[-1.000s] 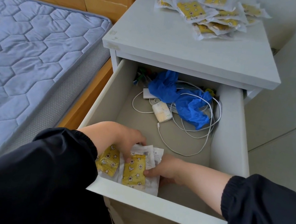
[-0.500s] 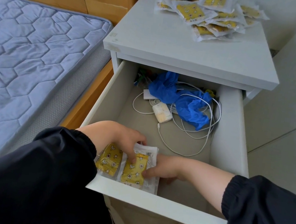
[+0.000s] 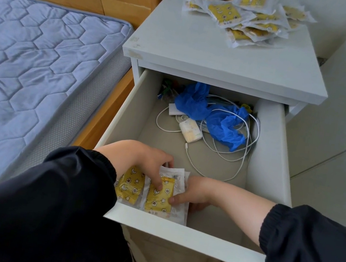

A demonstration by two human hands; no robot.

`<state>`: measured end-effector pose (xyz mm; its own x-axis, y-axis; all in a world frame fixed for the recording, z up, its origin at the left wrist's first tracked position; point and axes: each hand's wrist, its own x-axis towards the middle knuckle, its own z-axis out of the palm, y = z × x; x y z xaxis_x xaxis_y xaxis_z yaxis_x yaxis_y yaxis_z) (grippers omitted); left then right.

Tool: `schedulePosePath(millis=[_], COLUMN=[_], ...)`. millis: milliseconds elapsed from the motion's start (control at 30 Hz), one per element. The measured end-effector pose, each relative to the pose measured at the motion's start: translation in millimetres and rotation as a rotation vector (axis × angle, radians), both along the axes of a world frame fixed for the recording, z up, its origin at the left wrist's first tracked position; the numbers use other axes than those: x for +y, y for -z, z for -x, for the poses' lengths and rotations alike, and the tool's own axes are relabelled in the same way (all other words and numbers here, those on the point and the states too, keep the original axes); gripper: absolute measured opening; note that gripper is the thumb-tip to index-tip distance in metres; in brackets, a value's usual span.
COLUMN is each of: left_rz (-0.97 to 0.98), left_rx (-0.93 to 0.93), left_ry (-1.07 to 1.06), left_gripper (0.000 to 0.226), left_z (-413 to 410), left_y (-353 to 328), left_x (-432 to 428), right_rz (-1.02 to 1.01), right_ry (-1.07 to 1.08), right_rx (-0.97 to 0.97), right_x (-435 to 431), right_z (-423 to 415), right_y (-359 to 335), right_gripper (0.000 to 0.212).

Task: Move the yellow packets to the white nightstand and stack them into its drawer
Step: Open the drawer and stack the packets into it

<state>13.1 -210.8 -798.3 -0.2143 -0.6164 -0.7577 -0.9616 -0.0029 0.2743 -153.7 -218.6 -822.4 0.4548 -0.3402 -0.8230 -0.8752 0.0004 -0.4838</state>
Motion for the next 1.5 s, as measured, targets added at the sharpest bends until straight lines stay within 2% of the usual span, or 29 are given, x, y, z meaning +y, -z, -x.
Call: schedulePosePath(millis=[133, 333, 533, 667, 767, 1000, 1300, 1500], left_rz=[0.014, 0.045, 0.039, 0.030, 0.067, 0.245, 0.643, 0.915], left_rx=[0.012, 0.019, 0.036, 0.042, 0.064, 0.094, 0.146, 0.259], left_ry=[0.001, 0.000, -0.015, -0.017, -0.030, -0.048, -0.097, -0.221], left_gripper=[0.069, 0.069, 0.066, 0.067, 0.069, 0.058, 0.039, 0.030], left_z=[0.3, -0.6, -1.9, -2.8, -2.5, -0.4, 15.0, 25.9], left_y=[2.1, 2.1, 4.4, 5.3, 3.4, -4.5, -44.4, -90.7], left_x=[-0.7, -1.5, -1.9, -1.6, -1.9, -4.5, -15.8, -38.9], right_rz=[0.043, -0.016, 0.039, 0.063, 0.157, 0.410, 0.798, 1.047], right_ry=[-0.032, 0.065, 0.102, 0.146, 0.138, 0.087, 0.123, 0.230], right_rx=[0.105, 0.169, 0.282, 0.256, 0.233, 0.174, -0.026, -0.155], right_x=[-6.3, -5.7, -16.6, -22.5, -24.8, -31.5, -52.1, -70.5], right_z=[0.1, -2.1, -3.7, -1.1, 0.2, 6.1, 23.4, 35.7], right_y=[-2.4, -7.5, -8.5, -10.5, -10.8, -17.3, -71.8, -127.8], right_gripper=[0.056, 0.058, 0.041, 0.037, 0.031, 0.020, 0.023, 0.018])
